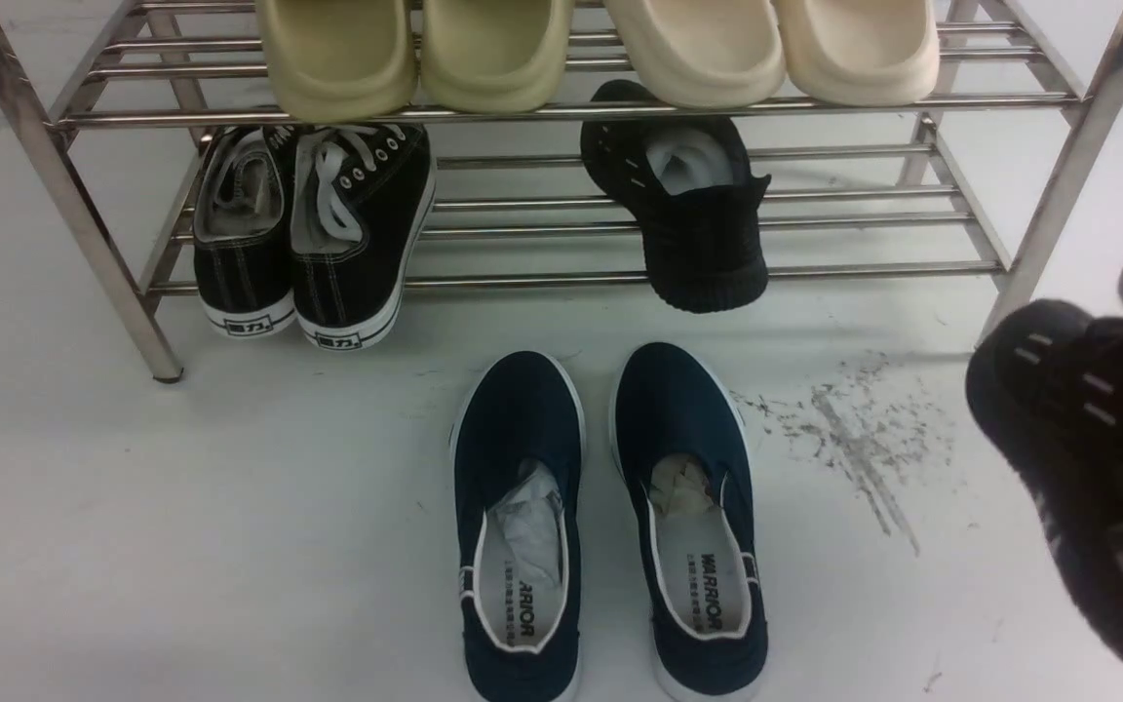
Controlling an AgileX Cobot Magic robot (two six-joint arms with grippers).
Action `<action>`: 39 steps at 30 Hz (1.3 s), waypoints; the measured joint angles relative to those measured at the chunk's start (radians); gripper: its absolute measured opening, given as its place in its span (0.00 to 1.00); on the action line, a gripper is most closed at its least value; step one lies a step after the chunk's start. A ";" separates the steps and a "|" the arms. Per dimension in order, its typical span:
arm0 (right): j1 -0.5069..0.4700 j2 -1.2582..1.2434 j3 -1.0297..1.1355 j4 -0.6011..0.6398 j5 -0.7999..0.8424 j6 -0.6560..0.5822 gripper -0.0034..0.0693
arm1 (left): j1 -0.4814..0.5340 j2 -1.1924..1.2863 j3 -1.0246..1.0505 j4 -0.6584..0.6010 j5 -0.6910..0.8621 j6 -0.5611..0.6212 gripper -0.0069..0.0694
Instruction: Take the shoes off the shelf with your hand on the white table.
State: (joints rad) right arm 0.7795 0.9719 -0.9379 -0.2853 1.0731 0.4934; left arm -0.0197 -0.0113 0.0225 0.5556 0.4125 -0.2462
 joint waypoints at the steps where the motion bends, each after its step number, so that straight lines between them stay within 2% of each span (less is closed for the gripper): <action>1: 0.000 0.000 0.026 -0.008 -0.025 0.013 0.07 | 0.000 0.000 0.000 0.000 0.000 0.000 0.41; 6: 0.000 0.000 0.140 -0.137 -0.146 0.141 0.07 | 0.000 0.000 0.000 0.000 0.000 0.000 0.41; 11: 0.000 0.000 0.245 -0.310 -0.263 0.352 0.07 | 0.000 0.000 0.000 0.000 0.000 0.000 0.41; 17: 0.000 0.039 0.319 -0.404 -0.400 0.511 0.07 | 0.000 0.000 0.000 0.000 0.000 0.000 0.41; 22: 0.000 0.141 0.322 -0.468 -0.517 0.546 0.07 | 0.000 0.000 0.000 0.000 0.000 0.000 0.41; 23: 0.000 0.211 0.322 -0.510 -0.585 0.566 0.07 | 0.000 0.000 0.000 0.000 0.000 0.000 0.41; 32: 0.000 0.491 0.306 -0.704 -0.763 0.694 0.07 | 0.000 0.000 0.000 0.000 0.000 0.000 0.41; 39: 0.000 0.599 0.238 -0.743 -0.878 0.745 0.07 | 0.000 0.000 0.000 0.000 0.000 0.000 0.41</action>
State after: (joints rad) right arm 0.7795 1.5710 -0.6997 -1.0287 0.1951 1.2385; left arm -0.0197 -0.0113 0.0225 0.5556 0.4125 -0.2462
